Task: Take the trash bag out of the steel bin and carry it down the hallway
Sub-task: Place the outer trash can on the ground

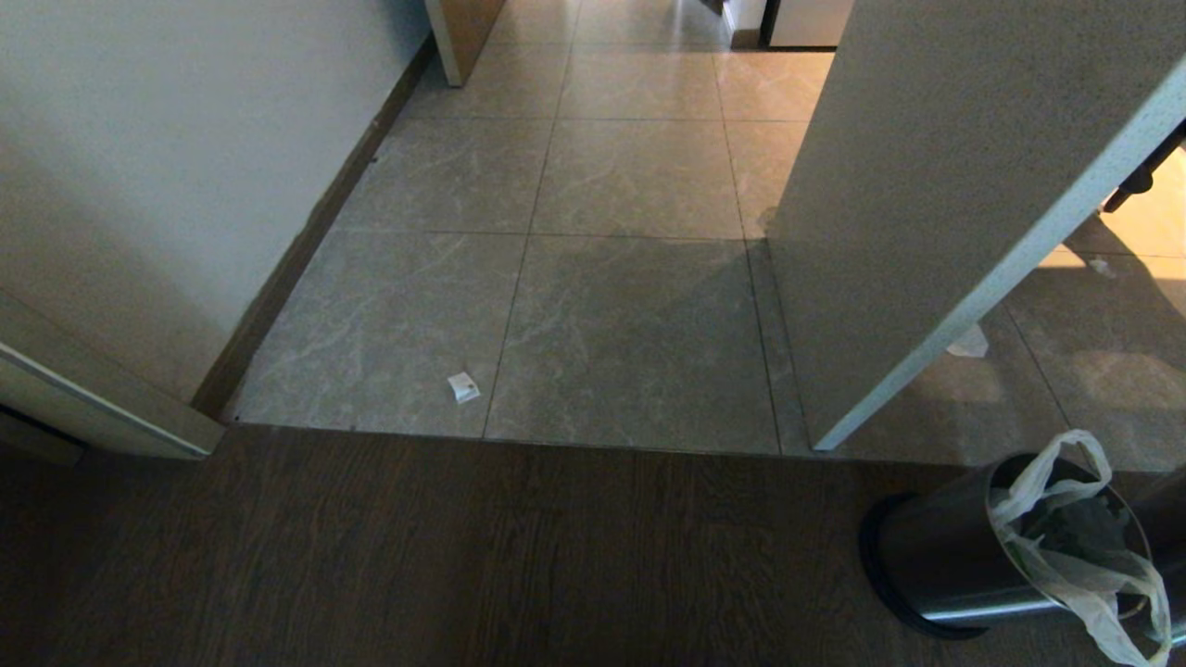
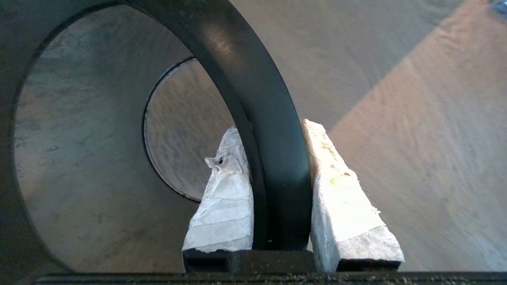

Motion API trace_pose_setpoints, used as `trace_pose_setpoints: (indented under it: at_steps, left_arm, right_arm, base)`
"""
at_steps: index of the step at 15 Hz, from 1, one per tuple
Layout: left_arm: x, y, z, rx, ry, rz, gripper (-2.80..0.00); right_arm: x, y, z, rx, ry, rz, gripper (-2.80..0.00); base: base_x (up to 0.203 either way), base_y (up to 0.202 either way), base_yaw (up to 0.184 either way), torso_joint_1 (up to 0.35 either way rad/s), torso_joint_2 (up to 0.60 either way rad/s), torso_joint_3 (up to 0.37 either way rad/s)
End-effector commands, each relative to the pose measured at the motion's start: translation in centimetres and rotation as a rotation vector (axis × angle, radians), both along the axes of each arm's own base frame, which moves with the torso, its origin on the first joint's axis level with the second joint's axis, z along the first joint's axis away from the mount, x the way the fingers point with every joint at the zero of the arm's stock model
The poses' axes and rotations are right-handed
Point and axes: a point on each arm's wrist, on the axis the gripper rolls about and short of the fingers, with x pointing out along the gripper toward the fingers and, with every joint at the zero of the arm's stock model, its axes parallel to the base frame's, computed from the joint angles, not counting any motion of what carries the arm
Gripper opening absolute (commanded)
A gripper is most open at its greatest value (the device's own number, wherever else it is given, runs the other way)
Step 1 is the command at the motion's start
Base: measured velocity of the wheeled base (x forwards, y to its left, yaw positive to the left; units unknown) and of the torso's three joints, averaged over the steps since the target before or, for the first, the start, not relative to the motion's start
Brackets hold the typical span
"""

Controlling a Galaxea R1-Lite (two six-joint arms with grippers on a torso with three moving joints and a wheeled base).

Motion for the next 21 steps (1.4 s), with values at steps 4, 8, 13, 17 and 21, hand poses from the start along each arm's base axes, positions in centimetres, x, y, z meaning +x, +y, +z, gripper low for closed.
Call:
trace_pose_setpoints:
  at_steps: [4,8,13,17,21]
  left_arm:
    - [0.0,0.0,0.0,0.000,0.000,0.001,-2.80]
    - [0.0,0.0,0.0,0.000,0.000,0.000,-2.80]
    - [0.0,0.0,0.0,0.000,0.000,-0.001,-2.80]
    - [0.0,0.0,0.0,0.000,0.000,0.000,-2.80]
    - [0.0,0.0,0.0,0.000,0.000,0.001,-2.80]
  right_arm:
    - [3.1,-0.3,-2.7,-0.042,0.004,0.006,-2.80]
    - [3.3,-0.4,-4.7,-0.042,0.009,0.012,-2.80]
    - [3.3,-0.2,-6.8,0.006,0.034,0.013,-2.80]
    - [3.3,-0.4,-7.0,0.034,0.036,0.025,-0.79]
    - [3.2,-0.5,-6.2,-0.007,0.043,0.031,0.00]
  base:
    - [0.000,0.000,0.000,0.000,0.00,0.000]
    - [0.000,0.000,0.000,0.000,0.00,0.000]
    - [0.000,0.000,0.000,0.000,0.00,0.000]
    - [0.000,0.000,0.000,0.000,0.00,0.000]
    - [0.000,0.000,0.000,0.000,0.00,0.000]
